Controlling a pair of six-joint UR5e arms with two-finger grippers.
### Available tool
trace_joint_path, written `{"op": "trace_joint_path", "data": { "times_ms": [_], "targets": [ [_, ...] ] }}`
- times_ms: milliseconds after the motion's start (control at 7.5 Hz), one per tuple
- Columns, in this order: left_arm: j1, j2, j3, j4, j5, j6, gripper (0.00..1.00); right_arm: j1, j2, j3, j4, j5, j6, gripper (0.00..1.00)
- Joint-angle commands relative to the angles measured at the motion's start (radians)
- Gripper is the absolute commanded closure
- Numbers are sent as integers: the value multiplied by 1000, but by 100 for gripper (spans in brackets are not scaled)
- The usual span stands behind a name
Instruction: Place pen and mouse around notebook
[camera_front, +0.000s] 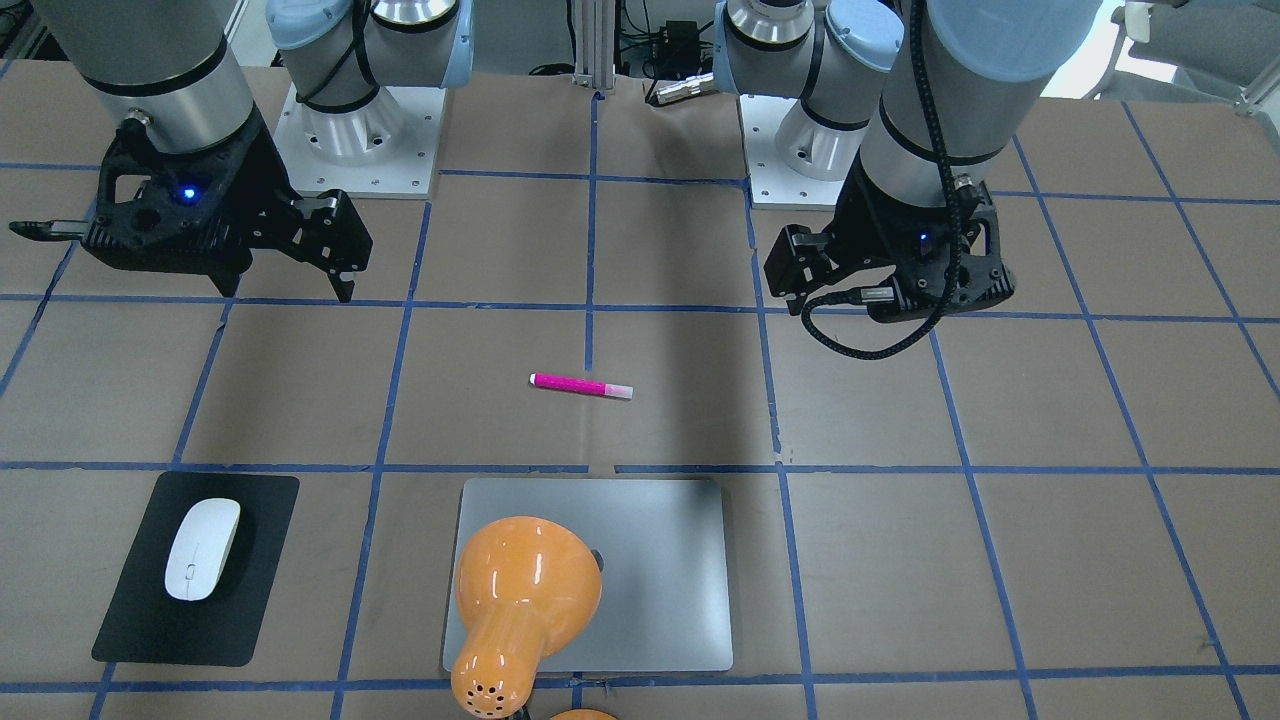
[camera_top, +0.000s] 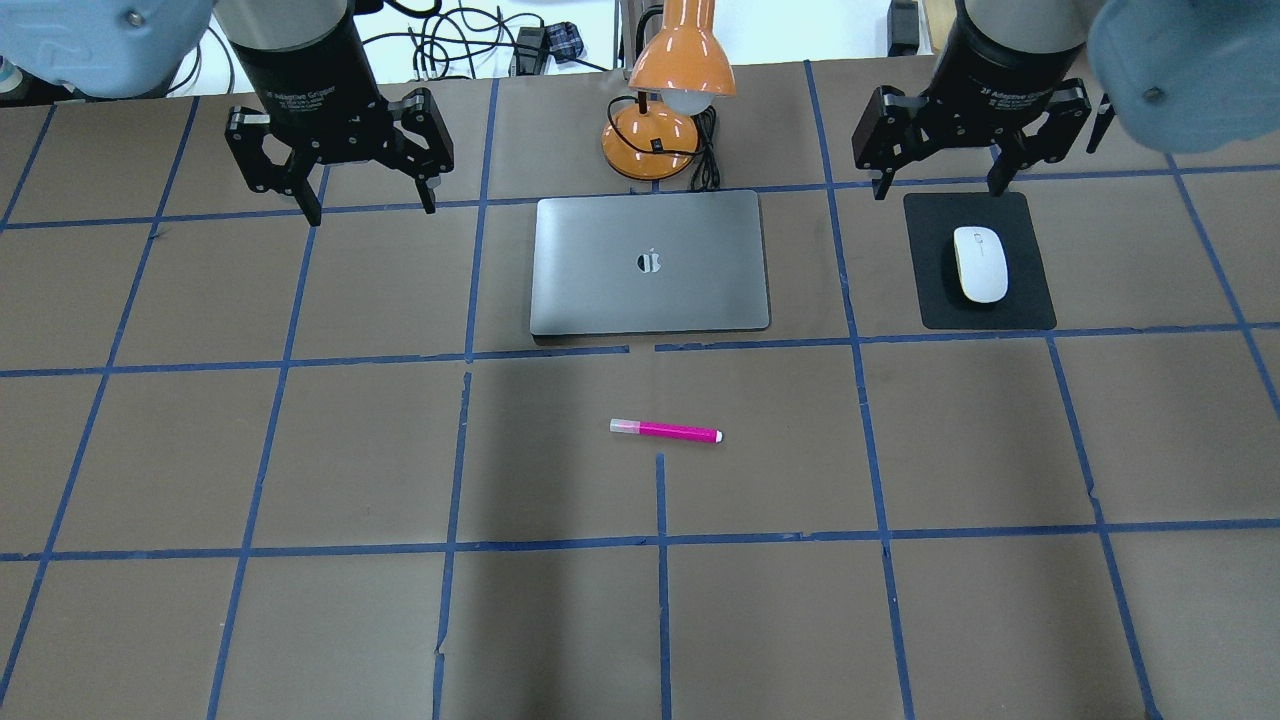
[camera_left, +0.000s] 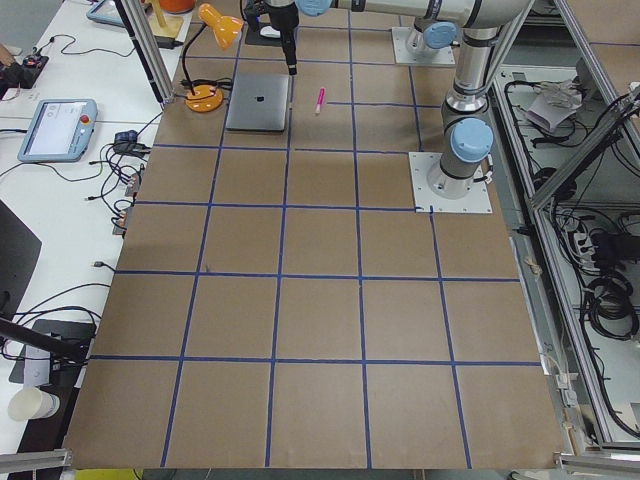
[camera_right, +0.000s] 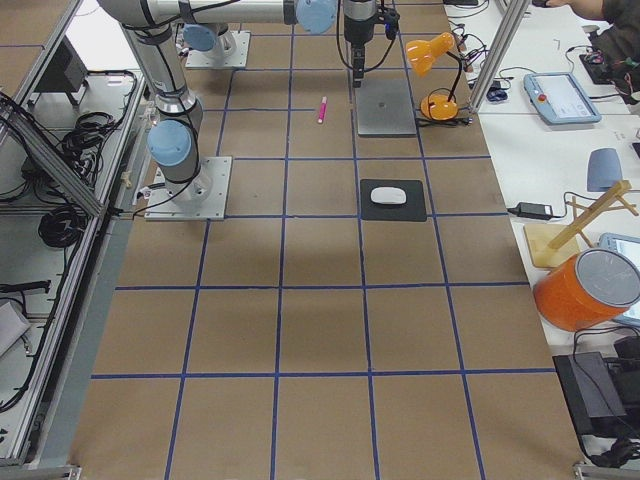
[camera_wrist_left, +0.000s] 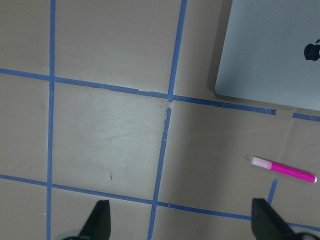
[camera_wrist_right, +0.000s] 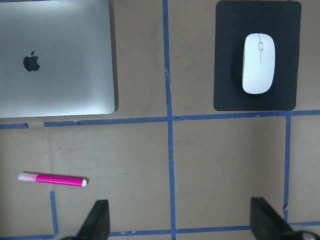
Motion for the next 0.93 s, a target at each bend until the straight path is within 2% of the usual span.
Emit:
{"op": "trace_joint_path", "data": {
  "times_ms": [0,800],
  "targets": [
    [1,-2,3,-4,0,8,0,0,2,1,-1,0,0,0],
    [9,1,6,30,-9,6,0,0,1,1,-1,11,2,0]
  ]
}}
